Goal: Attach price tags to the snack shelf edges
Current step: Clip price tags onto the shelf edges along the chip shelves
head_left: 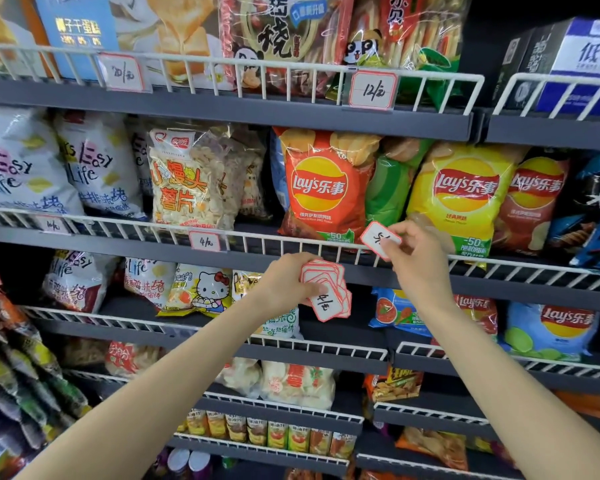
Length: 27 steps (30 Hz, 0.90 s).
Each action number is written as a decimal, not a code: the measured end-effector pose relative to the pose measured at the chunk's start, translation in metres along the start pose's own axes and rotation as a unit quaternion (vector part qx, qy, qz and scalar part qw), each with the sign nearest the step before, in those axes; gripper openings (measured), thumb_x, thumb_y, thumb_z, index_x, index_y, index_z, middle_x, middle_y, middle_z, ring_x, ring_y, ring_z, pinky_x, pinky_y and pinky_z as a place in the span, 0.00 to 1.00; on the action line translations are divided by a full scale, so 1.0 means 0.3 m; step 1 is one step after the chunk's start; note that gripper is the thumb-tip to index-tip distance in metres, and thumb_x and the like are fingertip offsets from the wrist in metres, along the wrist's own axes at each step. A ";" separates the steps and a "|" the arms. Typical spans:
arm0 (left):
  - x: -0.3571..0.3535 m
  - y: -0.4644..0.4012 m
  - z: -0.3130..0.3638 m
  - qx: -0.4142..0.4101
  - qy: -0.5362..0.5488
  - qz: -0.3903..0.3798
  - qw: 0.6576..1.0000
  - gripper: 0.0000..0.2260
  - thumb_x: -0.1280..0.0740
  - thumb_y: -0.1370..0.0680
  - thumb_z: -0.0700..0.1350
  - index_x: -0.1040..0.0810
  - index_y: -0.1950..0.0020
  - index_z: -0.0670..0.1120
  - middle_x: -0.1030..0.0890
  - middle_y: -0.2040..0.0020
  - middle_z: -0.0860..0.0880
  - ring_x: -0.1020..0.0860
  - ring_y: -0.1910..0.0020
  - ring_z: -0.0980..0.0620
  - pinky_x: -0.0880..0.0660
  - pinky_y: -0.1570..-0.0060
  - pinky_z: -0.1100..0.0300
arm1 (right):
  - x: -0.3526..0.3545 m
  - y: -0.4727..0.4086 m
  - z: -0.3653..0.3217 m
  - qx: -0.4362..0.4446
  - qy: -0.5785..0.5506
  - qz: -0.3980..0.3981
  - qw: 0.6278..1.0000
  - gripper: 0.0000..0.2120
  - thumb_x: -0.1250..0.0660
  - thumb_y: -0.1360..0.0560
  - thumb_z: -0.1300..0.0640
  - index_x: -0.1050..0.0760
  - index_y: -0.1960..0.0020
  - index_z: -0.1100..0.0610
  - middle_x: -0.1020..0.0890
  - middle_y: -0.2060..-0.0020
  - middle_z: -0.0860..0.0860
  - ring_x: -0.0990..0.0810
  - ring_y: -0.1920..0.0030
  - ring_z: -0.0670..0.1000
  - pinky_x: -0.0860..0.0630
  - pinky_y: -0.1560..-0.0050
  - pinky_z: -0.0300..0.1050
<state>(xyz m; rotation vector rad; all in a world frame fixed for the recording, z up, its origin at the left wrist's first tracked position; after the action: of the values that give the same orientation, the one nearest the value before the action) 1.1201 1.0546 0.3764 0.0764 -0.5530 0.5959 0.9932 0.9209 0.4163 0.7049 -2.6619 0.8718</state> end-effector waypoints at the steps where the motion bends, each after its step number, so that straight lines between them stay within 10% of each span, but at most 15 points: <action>1: -0.016 -0.006 0.013 -0.004 0.009 -0.012 1.000 0.18 0.32 0.26 0.35 0.27 0.37 0.40 0.20 0.51 0.46 0.19 0.54 0.50 0.19 0.60 0.60 | 0.014 -0.006 -0.004 0.018 0.013 0.015 1.000 0.06 0.36 0.25 0.66 0.25 0.54 0.56 0.20 0.57 0.52 0.21 0.57 0.50 0.27 0.64 0.41; 12: -0.254 -0.076 0.165 -0.033 0.058 -0.097 0.993 0.27 0.32 0.27 0.33 0.36 0.29 0.38 0.21 0.49 0.43 0.20 0.51 0.46 0.21 0.51 0.48 | 0.207 -0.044 0.108 0.070 0.144 0.029 0.987 0.06 0.38 0.22 0.61 0.23 0.51 0.58 0.22 0.68 0.51 0.30 0.72 0.42 0.36 0.71 0.31; 19: -0.342 -0.091 0.194 -0.008 0.101 -0.084 0.991 0.33 0.32 0.26 0.34 0.46 0.25 0.38 0.20 0.49 0.42 0.20 0.51 0.47 0.20 0.52 0.52 | 0.296 -0.062 0.144 0.100 0.163 -0.002 0.981 0.07 0.35 0.24 0.62 0.19 0.49 0.59 0.17 0.58 0.52 0.26 0.64 0.44 0.34 0.63 0.24; 27: -0.402 -0.079 0.203 0.013 0.114 -0.034 0.993 0.36 0.31 0.26 0.36 0.49 0.24 0.41 0.19 0.47 0.39 0.20 0.47 0.39 0.22 0.47 0.45 | 0.296 -0.087 0.176 0.149 0.185 -0.036 0.971 0.07 0.35 0.24 0.56 0.19 0.49 0.51 0.15 0.59 0.51 0.18 0.59 0.53 0.23 0.59 0.54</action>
<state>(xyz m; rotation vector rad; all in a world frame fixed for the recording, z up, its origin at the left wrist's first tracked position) 1.0217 0.9595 0.3684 0.0511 -0.3202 0.5371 0.9266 0.8378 0.4206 0.6247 -2.1887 1.2617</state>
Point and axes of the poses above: each hand's wrist, its own y-axis away from the middle knuckle, its own x-axis out of the back of the hand, z = x × y, the point moved 5 cm from there along -y, towards the middle knuckle
